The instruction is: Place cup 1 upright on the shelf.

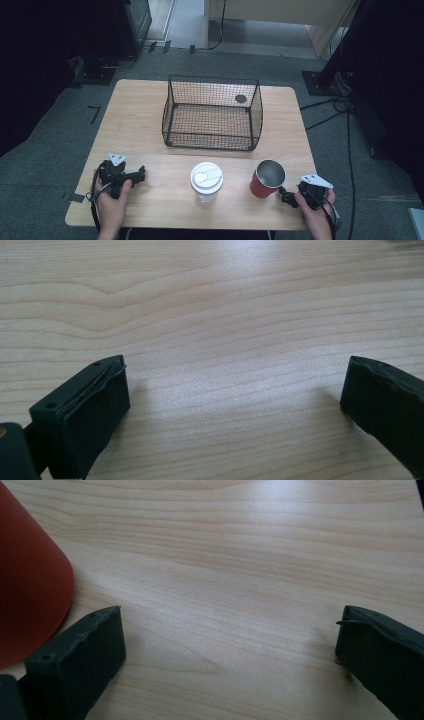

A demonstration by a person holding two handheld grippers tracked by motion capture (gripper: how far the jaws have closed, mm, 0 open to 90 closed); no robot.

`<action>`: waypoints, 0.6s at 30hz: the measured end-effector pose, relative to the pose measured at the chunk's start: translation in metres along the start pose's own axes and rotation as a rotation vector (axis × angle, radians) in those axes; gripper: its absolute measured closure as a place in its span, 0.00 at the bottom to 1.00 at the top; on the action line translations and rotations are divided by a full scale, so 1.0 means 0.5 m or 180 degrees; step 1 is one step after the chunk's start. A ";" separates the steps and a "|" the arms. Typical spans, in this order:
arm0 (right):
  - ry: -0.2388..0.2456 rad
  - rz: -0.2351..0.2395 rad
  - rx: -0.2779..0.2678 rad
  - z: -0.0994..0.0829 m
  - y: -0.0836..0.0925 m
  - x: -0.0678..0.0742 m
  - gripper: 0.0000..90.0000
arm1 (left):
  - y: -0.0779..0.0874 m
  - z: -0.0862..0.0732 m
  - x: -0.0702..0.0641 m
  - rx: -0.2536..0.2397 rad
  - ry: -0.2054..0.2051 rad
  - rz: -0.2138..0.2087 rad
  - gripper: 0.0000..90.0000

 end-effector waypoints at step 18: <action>0.0154 0.0251 -0.0070 -0.015 0.052 0.033 0.00 | 0.000 0.000 0.000 0.0001 -0.0002 0.0001 0.00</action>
Point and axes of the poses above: each handheld gripper's, and its own axes: y roughly backward along the jaws, z roughly out of its top, x roughly to its left, the point moved 10 cm from there along -y, roughly forward along the jaws, and after that the axes turned 11 degrees about x, right-handed, at the moved point
